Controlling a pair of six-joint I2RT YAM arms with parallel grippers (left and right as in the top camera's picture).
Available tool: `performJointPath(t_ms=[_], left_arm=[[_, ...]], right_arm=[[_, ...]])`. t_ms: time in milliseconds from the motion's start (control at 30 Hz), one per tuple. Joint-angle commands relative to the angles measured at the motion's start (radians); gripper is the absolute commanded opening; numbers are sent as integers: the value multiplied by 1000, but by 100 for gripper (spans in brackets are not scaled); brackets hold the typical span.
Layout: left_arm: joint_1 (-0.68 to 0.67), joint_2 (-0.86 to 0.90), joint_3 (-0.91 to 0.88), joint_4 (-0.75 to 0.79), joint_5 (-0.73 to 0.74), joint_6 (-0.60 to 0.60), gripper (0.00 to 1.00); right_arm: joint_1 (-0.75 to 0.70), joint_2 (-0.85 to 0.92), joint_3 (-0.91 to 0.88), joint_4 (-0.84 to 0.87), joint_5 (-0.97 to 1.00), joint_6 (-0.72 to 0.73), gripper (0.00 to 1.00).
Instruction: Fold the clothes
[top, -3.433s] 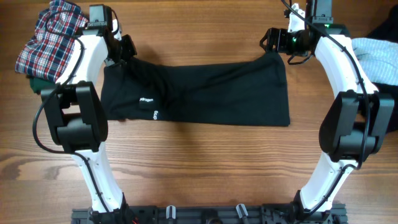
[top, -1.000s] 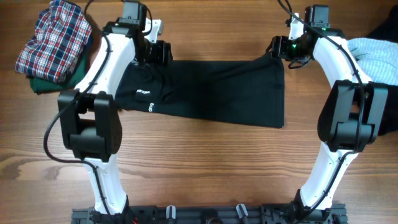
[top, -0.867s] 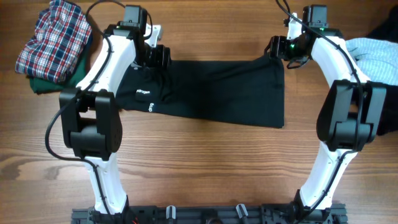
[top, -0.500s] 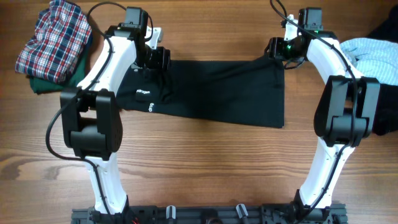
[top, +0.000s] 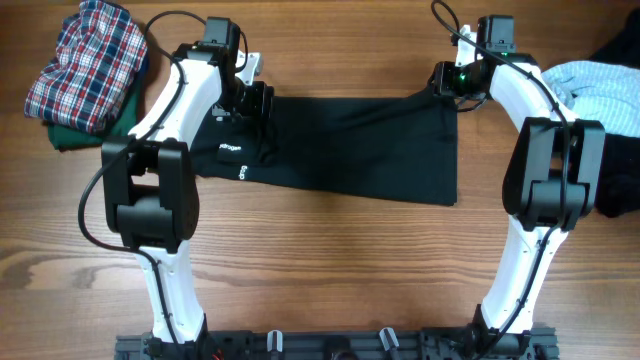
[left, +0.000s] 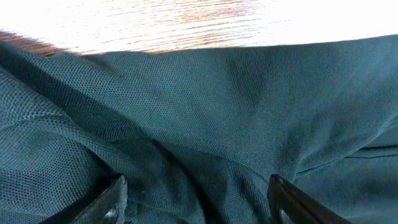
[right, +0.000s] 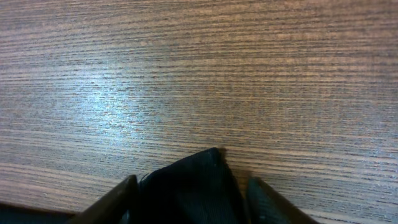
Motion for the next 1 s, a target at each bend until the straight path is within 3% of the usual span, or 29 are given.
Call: performJointPath(t_ms=[0,367,967], left_arm=[[3,13,-6,-2,-6,11,72],[3,13,-6,-9,-6,11,72],[3,13,-6,-8,-29,12,73]], right_arm=[[11,20,2,4,13,-13,43],[15,20,2,-40,53,11,4],[14,-168,5,-166,49,39,4]])
